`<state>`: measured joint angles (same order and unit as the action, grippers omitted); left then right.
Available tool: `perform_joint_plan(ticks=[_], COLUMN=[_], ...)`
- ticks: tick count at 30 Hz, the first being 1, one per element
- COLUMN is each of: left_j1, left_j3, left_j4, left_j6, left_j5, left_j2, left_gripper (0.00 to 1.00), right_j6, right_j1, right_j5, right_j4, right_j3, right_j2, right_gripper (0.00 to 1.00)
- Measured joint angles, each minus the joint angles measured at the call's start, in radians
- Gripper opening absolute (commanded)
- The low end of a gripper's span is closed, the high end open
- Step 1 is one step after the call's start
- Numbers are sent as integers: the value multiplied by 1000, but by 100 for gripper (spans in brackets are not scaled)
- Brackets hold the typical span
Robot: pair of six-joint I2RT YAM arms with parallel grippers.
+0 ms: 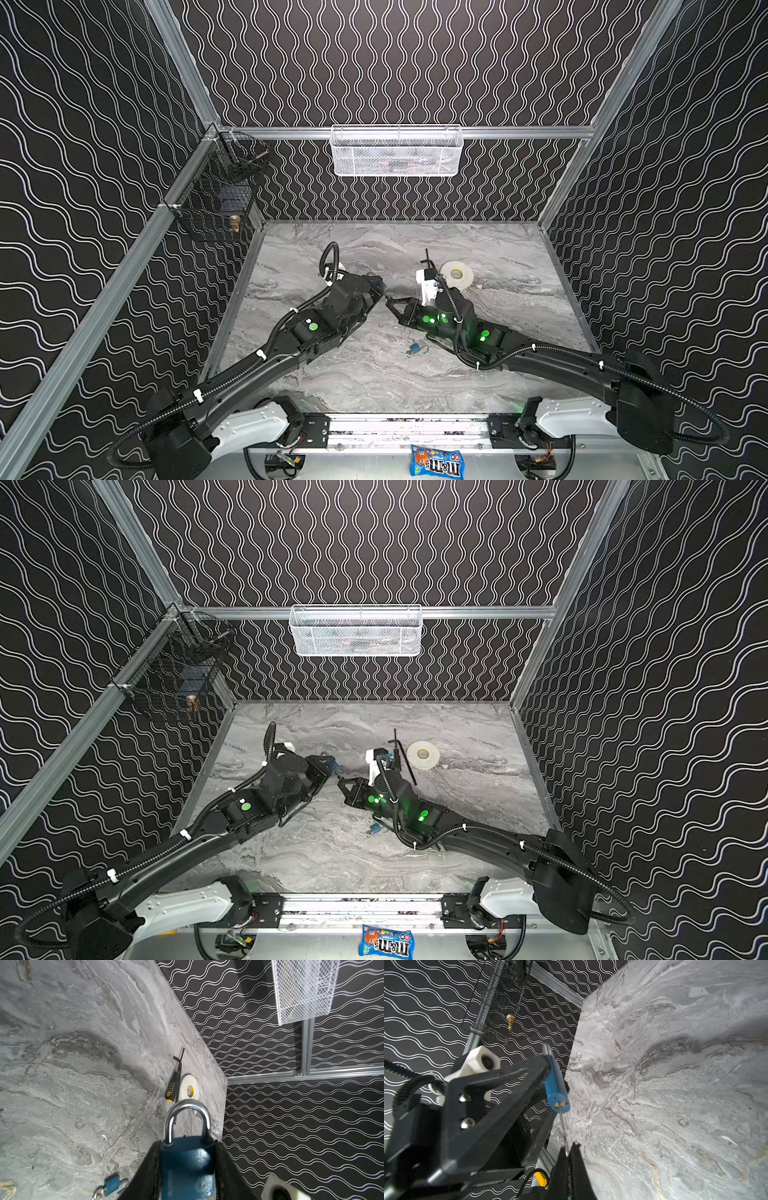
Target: Unlock with the key
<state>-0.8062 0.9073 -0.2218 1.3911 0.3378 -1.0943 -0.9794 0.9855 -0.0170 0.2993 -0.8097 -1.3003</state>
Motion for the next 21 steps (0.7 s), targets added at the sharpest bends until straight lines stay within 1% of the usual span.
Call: perform_joint_plan(ticks=[5,10,14,16,21], left_j1=[0,-2,-3,-3,-6], left_j3=[8,-11,-18,-18,-19], left_j4=[-15,-38,-47,-48,-51], left_j6=[0,30,78,103,150], left_j5=[-1,20,27,40,67], left_j2=[5,26,36,40,37], left_gripper=[0,0,0,0,0], right_j6=[-1,-24,-22,0,20], right_j1=[7,18,46,63,70], right_j5=[-6,-8,-58,-100,-112], right_j4=[1,65,73,72,61], right_j3=[6,23,16,0,-31], right_j2=[6,-27,-42,-55,-79], right_gripper=[0,0,0,0,0])
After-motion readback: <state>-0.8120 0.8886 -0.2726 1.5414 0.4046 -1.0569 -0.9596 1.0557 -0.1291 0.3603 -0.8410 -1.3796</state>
